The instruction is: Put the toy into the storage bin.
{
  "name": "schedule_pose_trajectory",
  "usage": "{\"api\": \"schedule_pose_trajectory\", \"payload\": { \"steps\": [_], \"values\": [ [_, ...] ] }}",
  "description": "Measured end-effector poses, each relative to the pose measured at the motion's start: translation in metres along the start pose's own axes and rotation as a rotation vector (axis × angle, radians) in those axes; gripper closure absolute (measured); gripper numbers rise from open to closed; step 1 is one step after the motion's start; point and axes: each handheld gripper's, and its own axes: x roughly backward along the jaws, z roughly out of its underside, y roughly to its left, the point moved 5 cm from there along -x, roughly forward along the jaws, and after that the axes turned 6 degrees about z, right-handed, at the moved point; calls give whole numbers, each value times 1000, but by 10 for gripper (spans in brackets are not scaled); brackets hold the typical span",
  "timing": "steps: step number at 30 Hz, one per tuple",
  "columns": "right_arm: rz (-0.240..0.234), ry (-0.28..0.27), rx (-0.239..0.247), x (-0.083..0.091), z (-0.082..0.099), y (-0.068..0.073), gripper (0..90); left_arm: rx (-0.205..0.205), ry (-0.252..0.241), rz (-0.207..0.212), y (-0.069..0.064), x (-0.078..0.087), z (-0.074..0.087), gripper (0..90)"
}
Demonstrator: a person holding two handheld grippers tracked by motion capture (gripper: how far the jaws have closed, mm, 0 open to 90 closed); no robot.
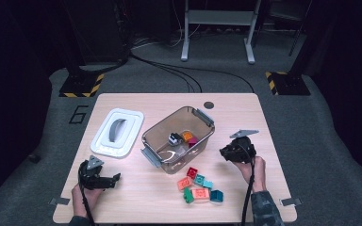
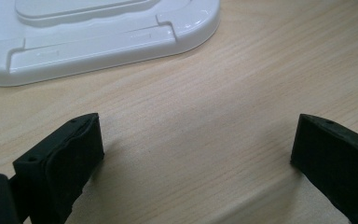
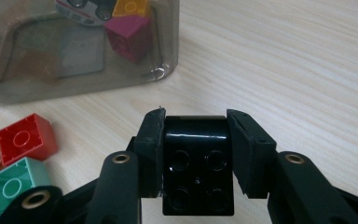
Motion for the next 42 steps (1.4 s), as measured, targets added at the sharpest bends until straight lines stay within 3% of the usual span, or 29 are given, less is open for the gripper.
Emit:
{"api": "schedule_pose_trajectory", "payload": {
  "steps": [19,42],
  "values": [
    [44,-68,-30,1,-39,-19,588,-1,1,1,0,0,0,21],
    [116,-136,0,18,-88,-26,589,-1,1,1,0,0,0,21]
  ]
}}
